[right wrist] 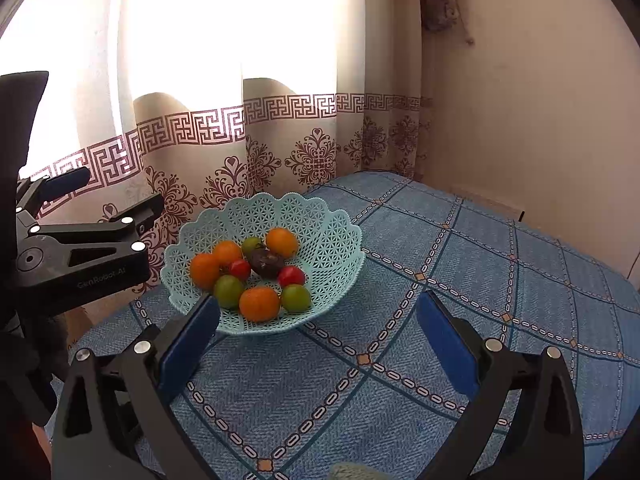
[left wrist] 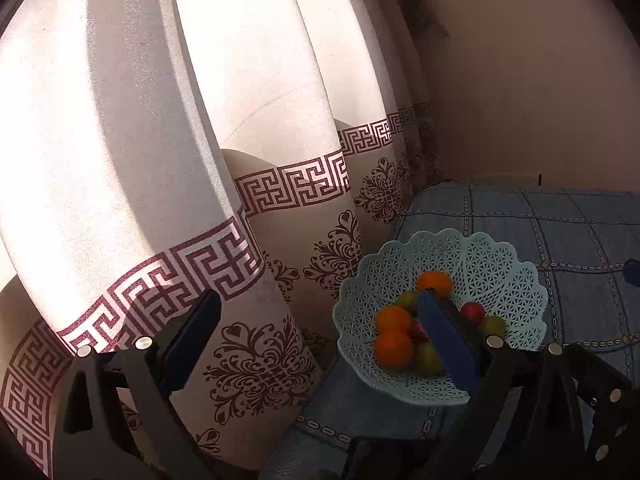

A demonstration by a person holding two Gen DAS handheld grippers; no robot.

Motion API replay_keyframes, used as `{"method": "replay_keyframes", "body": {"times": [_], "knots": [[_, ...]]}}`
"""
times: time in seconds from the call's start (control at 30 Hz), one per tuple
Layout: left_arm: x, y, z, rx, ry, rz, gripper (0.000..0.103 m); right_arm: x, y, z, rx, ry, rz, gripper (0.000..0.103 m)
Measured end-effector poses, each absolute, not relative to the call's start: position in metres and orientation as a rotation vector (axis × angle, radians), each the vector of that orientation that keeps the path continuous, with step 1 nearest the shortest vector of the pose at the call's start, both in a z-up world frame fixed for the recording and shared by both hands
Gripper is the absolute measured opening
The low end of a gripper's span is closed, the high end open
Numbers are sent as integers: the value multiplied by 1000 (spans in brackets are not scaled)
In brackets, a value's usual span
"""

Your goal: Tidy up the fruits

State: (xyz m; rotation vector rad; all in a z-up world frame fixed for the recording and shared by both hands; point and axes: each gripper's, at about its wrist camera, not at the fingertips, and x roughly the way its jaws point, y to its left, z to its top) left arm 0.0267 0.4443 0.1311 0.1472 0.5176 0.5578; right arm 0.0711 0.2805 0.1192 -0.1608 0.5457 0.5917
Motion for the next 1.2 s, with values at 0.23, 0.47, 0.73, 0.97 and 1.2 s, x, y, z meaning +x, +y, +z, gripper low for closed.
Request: {"method": "replay_keyframes", "body": {"times": [0.23, 0.47, 0.73, 0.97, 1.2], "knots": [[28, 445, 127, 160, 531, 554, 100, 73, 281, 117, -159, 554, 589, 98], [28, 444, 125, 172, 542, 546, 100, 73, 283, 114, -180, 549, 577, 98], [30, 441, 123, 196, 546, 535, 100, 73, 283, 114, -182, 544, 560, 98], [29, 443, 123, 190, 548, 540, 100, 73, 285, 111, -198, 545, 553, 98], [31, 443, 122, 195, 548, 537, 100, 71, 286, 111, -209, 544, 550, 98]]}}
